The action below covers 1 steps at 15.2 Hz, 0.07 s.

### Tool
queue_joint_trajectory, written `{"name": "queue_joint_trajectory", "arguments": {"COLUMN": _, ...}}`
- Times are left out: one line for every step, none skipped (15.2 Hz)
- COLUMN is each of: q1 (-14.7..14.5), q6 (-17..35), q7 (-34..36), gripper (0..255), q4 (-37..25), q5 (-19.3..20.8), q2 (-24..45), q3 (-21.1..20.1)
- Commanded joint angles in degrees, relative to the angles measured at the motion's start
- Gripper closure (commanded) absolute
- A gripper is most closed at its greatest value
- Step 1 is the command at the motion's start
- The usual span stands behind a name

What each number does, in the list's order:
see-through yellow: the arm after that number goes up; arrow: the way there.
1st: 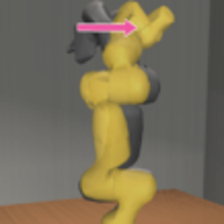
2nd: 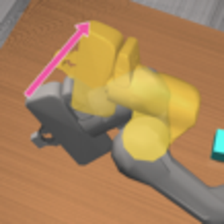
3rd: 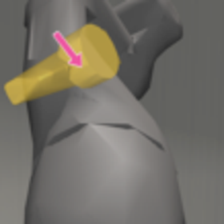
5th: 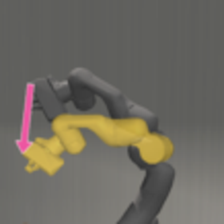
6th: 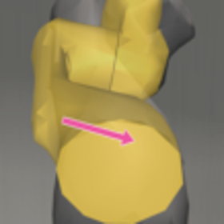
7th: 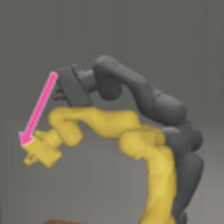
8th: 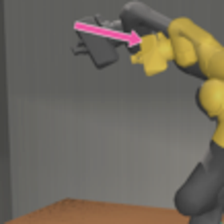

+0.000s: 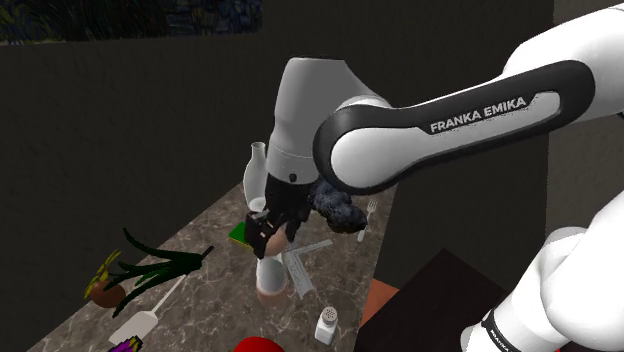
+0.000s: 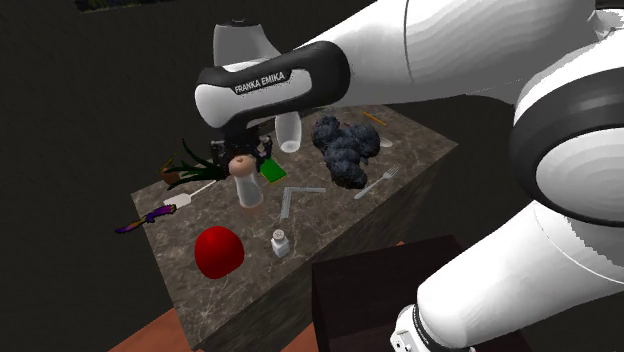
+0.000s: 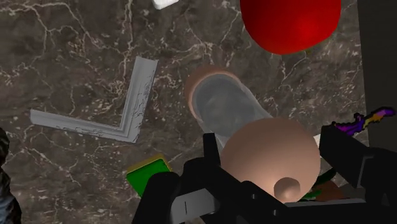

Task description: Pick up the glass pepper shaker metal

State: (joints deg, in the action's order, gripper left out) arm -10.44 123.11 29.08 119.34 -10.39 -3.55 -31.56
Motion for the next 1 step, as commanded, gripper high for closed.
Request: {"name": "queue_joint_trajectory", "arguments": {"q1": -0.03, "q6": -0.41, "q7": 0.13, "gripper": 255, "q4": -0.35, "q5": 0.01, "q2": -0.06, "q3": -0.04}}
